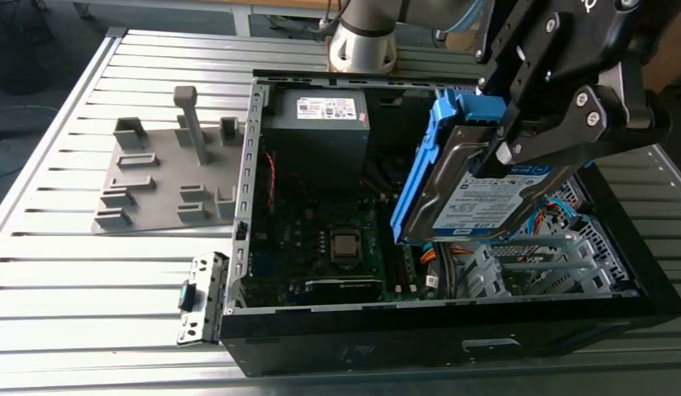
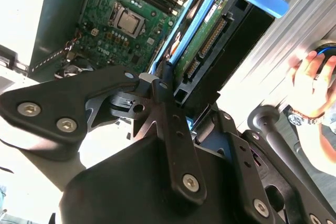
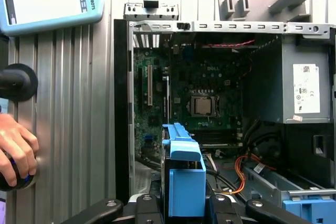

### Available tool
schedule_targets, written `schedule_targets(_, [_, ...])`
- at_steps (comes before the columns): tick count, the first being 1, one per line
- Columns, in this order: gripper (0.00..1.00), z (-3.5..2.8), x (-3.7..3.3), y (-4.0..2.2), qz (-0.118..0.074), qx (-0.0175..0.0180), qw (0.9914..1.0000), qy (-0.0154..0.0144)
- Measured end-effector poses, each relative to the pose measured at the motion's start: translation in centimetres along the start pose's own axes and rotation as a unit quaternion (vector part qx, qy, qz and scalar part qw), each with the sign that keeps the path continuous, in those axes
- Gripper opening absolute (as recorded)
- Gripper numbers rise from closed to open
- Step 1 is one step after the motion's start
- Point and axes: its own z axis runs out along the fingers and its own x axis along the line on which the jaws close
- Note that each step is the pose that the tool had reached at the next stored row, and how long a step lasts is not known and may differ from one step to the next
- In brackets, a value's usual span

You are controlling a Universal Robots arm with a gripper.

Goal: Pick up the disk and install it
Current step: 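Pick up the disk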

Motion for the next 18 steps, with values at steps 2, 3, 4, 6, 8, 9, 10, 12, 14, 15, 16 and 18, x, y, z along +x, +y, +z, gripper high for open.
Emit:
schedule_targets(2, [0.36, 0.0, 0.01, -0.23, 0.0, 0.0, 1.0, 0.0])
schedule_targets(3, [0.36, 0.0, 0.01, -0.35, 0.0, 0.0, 1.0, 0.0])
schedule_targets(4, [0.36, 0.01, 0.02, -0.47, 0.0, 0.0, 1.0, 0.0])
schedule_targets(6, [0.36, 0.01, 0.03, -0.7, 0.0, 0.0, 1.0, 0.0])
schedule_targets(8, [0.36, 0.01, 0.04, -0.92, 0.0, 0.0, 1.0, 0.0])
schedule_targets(9, [0.36, 0.01, 0.04, -1.02, 0.0, 0.0, 1.0, 0.0])
schedule_targets(10, [0.36, 0.02, 0.05, -1.14, 0.0, 0.0, 1.0, 0.0])
schedule_targets(12, [0.36, 0.02, 0.06, -1.35, 0.0, 0.0, 1.0, 0.0])
schedule_targets(14, [0.36, 0.01, 0.08, -1.56, 0.0, 0.0, 1.0, 0.0001])
schedule_targets(15, [0.36, 0.02, 0.09, -1.67, 0.0, 0.0, 1.0, 0.0])
schedule_targets(16, [0.36, 0.02, 0.1, -1.77, 0.0, 0.0, 1.0, 0.0])
schedule_targets(18, [0.36, 0.02, 0.12, -1.98, 0.0, 0.0, 1.0, 0.0])
